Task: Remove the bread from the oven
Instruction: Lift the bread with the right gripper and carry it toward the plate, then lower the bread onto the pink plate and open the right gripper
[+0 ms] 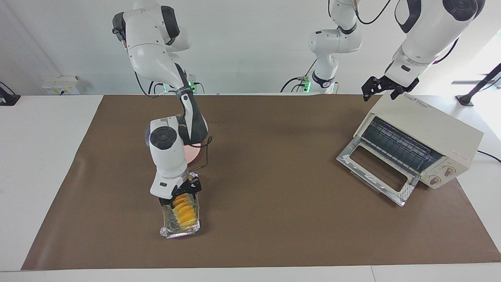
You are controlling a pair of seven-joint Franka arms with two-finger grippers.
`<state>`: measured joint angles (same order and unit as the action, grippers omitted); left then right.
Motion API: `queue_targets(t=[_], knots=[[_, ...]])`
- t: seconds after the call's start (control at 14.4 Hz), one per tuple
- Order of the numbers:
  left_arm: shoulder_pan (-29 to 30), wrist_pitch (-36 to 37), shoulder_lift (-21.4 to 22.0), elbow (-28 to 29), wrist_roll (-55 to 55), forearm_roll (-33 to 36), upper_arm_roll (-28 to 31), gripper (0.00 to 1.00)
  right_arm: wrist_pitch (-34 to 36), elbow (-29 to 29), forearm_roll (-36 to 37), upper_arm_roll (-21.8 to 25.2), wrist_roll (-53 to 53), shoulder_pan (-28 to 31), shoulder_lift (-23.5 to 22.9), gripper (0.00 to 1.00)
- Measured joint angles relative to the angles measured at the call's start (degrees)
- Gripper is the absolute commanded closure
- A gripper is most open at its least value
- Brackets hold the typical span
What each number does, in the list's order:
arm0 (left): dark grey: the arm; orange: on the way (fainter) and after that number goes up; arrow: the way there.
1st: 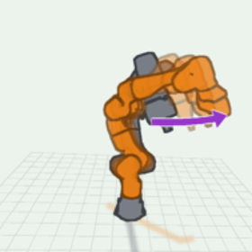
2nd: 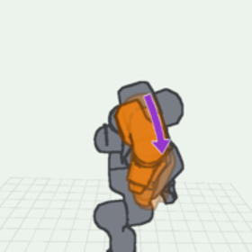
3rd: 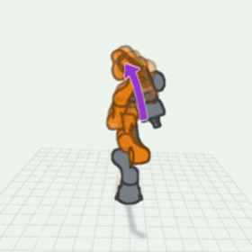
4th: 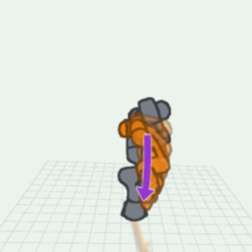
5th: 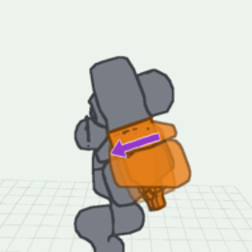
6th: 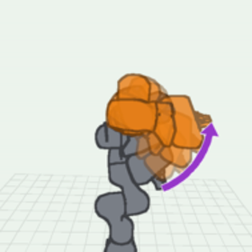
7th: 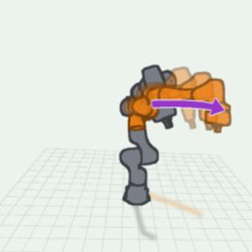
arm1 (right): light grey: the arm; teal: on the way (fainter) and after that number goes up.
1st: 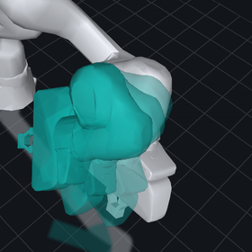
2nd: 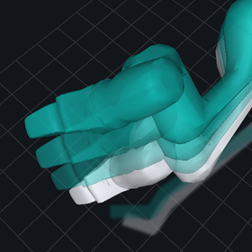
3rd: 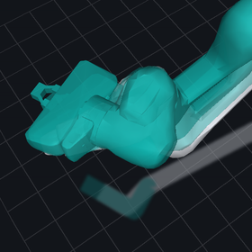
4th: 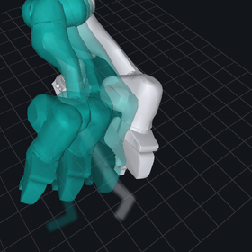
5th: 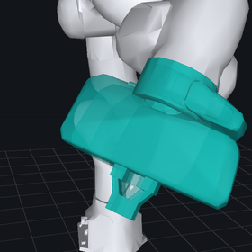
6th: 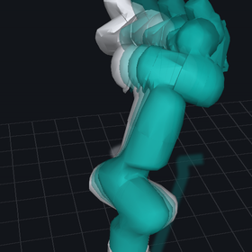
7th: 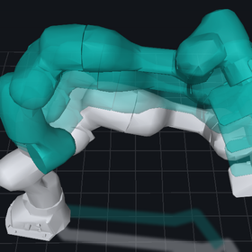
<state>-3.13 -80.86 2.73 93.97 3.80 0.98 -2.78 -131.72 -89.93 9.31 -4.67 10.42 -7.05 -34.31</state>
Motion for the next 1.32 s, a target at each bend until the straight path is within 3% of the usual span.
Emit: queue_targets(t=[0.07, 0.56, 0.83, 1.11, 1.32], knots=[[0.0, 0.0, 0.0, 0.0, 0.0, 0.0, 0.0, 0.0, 0.0, -0.06, 0.0, 0.02, 0.51, 0.32, 0.16, 1.0], [0.0, 0.0, 0.0, 0.0, 0.0, 0.0, 0.0, 0.0, 0.13, -0.13, 0.0, -0.01, 0.78, 0.63, 0.69, 1.0], [0.0, 0.0, 0.0, 0.0, 0.0, 0.0, 0.0, 0.0, 6.12, 1.26, 0.0, 0.01, 0.78, 0.68, 2.23, 1.0], [0.0, 0.0, 0.0, 0.0, 0.0, 0.0, 0.0, 0.0, 17.96, 0.99, -0.33, -0.11, 0.73, 0.67, 9.9, 1.0], [0.0, 0.0, 0.0, 0.0, 0.0, 0.0, 0.0, 0.0, 20.07, -8.54, -5.0, -0.22, -0.75, 0.65, 19.74, 1.0]])
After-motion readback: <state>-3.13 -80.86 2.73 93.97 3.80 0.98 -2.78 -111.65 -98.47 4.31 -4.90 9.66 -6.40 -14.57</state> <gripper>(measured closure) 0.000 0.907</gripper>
